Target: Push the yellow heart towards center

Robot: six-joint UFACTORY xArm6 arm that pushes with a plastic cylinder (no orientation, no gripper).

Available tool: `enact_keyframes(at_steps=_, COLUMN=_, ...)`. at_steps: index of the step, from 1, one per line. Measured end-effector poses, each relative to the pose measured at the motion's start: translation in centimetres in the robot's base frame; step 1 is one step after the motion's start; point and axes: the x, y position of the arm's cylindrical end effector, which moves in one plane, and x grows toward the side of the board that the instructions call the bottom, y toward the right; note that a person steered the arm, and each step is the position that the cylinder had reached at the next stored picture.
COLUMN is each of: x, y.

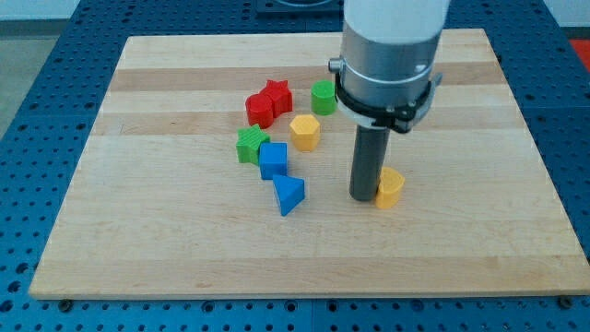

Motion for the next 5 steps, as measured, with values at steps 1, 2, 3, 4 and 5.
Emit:
enact_keyframes(at_steps=1, x=0.8, y=1.4)
enact_keyframes(at_steps=2, x=0.9, y=2.5)
enact_keyframes(at_steps=3, x=3.5, y=2.5)
enact_keyframes(at_steps=4, x=5.6, y=2.5)
enact_keyframes(at_steps=5, x=4.6, y=2.7)
